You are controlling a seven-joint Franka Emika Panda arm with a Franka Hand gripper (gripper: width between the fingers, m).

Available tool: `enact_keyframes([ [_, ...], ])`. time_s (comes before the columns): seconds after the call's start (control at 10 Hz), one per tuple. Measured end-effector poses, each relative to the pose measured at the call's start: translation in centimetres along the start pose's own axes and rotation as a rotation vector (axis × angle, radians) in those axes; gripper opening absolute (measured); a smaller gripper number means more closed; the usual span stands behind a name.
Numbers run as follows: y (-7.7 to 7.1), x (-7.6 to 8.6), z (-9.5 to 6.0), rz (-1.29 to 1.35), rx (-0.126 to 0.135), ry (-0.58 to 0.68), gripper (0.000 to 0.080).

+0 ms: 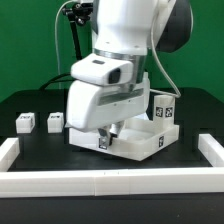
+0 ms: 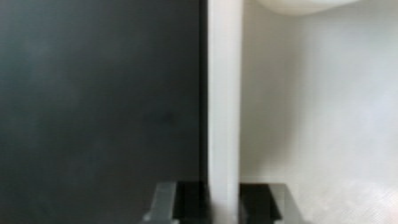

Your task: Assemble square table

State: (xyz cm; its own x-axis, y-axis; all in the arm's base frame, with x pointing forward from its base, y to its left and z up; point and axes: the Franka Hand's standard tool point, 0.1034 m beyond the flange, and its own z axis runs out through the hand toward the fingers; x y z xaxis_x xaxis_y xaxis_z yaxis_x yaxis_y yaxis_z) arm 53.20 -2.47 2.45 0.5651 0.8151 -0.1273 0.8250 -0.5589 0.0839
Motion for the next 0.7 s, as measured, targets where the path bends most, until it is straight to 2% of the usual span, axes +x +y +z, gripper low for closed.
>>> enact_keyframes([
  [0.2,0.16,1.82,-0.06,-0.173,-0.005,-0.025,0.0064],
  [0.7,0.56,0.95,0.55,-0.512,-0.013,-0.059,0.0063],
])
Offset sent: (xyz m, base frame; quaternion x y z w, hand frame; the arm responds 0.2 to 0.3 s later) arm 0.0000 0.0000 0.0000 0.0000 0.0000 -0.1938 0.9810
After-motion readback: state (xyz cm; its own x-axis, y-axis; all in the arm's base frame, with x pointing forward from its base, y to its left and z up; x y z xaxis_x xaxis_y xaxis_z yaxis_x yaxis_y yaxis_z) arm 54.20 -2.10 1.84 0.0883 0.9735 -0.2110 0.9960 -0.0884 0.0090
